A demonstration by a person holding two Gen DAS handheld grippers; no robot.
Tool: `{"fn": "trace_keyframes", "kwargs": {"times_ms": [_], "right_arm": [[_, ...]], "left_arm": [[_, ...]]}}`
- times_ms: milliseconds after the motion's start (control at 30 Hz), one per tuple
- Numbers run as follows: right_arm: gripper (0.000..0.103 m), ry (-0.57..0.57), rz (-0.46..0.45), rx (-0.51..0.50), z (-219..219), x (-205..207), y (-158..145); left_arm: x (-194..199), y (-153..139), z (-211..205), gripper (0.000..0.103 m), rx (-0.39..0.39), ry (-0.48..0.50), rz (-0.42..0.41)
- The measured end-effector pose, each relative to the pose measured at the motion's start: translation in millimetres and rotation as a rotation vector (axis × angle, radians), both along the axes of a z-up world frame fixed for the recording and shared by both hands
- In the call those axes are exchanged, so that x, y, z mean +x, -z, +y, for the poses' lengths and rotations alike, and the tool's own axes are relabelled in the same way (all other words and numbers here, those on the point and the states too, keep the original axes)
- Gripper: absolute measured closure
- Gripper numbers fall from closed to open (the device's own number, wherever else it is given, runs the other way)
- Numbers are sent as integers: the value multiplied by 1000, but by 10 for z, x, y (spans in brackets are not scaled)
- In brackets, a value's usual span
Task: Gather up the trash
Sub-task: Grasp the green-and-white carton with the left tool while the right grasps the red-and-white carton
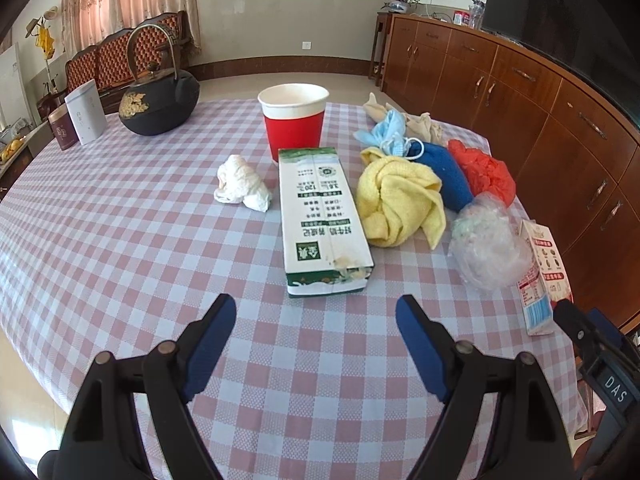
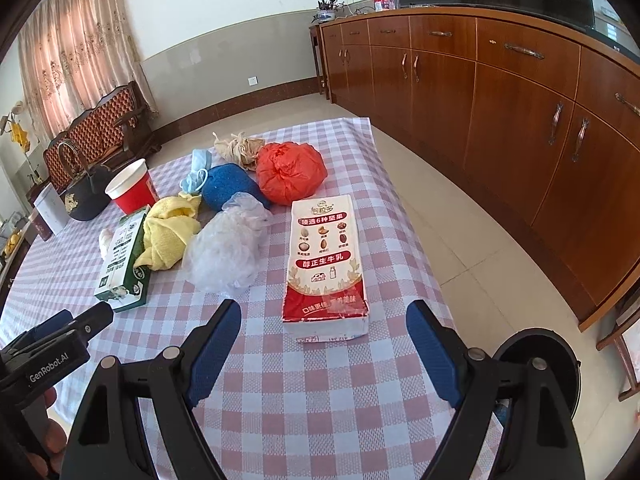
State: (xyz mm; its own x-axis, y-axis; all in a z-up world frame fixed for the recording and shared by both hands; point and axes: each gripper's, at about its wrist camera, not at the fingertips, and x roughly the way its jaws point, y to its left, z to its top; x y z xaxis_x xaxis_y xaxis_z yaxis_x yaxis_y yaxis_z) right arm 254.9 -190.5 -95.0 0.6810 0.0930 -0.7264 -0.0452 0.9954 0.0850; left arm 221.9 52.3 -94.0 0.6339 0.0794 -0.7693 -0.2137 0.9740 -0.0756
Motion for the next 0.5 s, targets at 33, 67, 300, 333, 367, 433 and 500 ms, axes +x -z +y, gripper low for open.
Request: {"fn": "trace_keyframes", "kwargs": {"times_ms": [33, 67, 300, 333, 367, 433, 500], "right_arm": [[17, 3, 7, -4, 7, 47, 37], [17, 5, 15, -5, 5, 98, 72], [17, 17, 51, 3, -28, 376, 254], [17, 19, 55, 8, -33, 404, 268], [17, 21, 56, 10, -37, 437, 283], [21, 26, 58, 4, -40, 489, 308], [31, 20, 67, 9, -40, 545, 337]], "left_arm": [[32, 13, 1, 20, -1, 0, 2], [62, 24, 2, 20, 2, -2, 3], [283, 98, 23, 20, 14, -13, 11], [314, 112, 23, 20, 20, -16, 14], [342, 127, 28, 20, 24, -19, 19], [398, 163, 45, 20, 24, -26, 26], [446, 190, 69, 20, 17, -28, 29]]}}
